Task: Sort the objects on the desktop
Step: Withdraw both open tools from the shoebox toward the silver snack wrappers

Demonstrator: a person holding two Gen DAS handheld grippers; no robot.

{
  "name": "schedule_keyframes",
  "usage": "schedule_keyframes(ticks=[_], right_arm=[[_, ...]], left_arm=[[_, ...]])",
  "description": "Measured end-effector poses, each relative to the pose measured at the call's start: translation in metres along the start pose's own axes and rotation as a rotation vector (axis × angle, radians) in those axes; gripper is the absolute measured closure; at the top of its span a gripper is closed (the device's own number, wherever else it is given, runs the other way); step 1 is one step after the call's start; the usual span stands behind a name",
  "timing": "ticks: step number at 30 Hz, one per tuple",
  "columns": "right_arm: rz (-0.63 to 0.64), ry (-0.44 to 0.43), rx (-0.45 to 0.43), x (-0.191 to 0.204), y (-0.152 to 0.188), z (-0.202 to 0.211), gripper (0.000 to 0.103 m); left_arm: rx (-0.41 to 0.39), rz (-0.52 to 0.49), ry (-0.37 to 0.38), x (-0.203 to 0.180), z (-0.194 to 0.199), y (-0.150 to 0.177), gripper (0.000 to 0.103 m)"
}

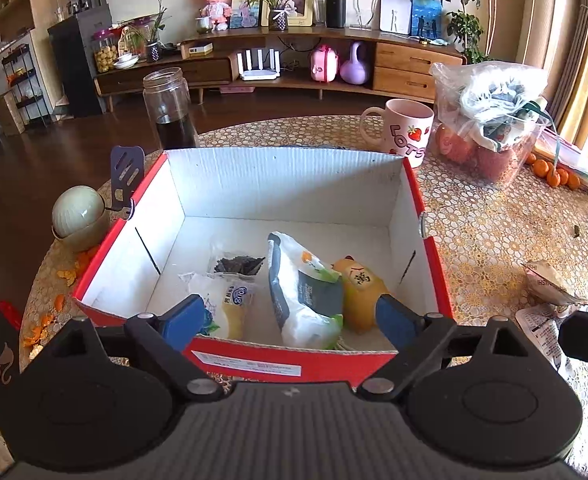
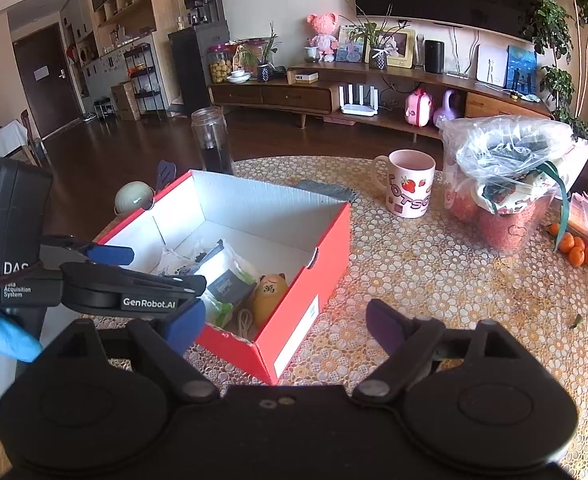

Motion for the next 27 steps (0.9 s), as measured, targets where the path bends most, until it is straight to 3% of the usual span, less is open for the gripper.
schedule_keyframes(ticks=[2,16,27], right_arm=[[-0.003,0.000,-0.015,-0.002,0.005,0.011,0.013],[-0.056,0.052,-0.084,-0.037,0.049,0.087,0.010],[-0.112,0.162,-0.096,-0.090,0.086,0.132,0.009]], left_arm=[[-0.009,-0.005,0.010,-0.006,0.008,0.002,0.001],[-0.047,-0.039,0.119,-0.060,0.061,0.021,0.001],[-0.110,-0.129,0.218,-0.121,0.086,0.042,0.001]])
Point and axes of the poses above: each gripper's, at about its wrist camera, not at the fingertips, and z roughly against the way its jaws point, x to its left, y to its underside, the point moved 6 cm from there along -z, roughly the way its jaws point, and after that the axes turned 11 degrees about -y, right-handed, at the moved point
